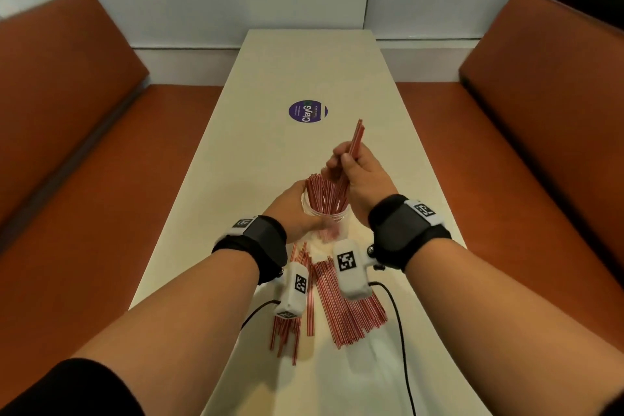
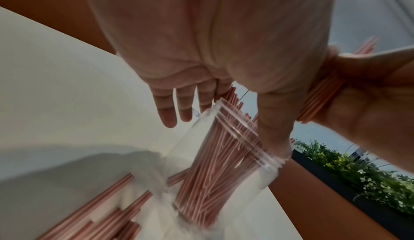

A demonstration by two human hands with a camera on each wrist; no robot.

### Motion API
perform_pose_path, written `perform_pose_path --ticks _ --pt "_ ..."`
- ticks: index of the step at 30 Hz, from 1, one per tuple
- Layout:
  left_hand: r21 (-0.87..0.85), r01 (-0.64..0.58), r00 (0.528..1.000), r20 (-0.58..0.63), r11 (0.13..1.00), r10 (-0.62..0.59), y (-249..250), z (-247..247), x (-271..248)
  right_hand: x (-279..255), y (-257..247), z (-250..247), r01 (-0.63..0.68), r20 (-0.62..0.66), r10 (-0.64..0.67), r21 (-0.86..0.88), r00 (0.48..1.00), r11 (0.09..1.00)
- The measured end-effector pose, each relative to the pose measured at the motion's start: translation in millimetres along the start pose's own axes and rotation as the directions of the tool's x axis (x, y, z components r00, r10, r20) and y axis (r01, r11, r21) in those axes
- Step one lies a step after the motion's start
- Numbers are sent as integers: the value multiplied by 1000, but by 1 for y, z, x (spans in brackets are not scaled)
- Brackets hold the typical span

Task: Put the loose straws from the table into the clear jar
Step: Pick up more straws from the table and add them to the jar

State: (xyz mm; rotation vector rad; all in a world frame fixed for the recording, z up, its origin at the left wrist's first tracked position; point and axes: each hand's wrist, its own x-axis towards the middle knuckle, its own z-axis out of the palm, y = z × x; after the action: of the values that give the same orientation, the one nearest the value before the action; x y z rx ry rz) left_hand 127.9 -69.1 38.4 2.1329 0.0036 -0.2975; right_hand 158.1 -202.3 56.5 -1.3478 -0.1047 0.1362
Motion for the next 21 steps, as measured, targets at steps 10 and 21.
perform_pose_path --ticks 10,21 --pt "46 -44 999 7 998 44 -1 -5 -2 11 36 2 -120 -66 106 -266 992 956" --pt "290 197 975 -154 937 -157 -38 -11 -14 -19 -4 -14 109 -230 -260 -517 938 849"
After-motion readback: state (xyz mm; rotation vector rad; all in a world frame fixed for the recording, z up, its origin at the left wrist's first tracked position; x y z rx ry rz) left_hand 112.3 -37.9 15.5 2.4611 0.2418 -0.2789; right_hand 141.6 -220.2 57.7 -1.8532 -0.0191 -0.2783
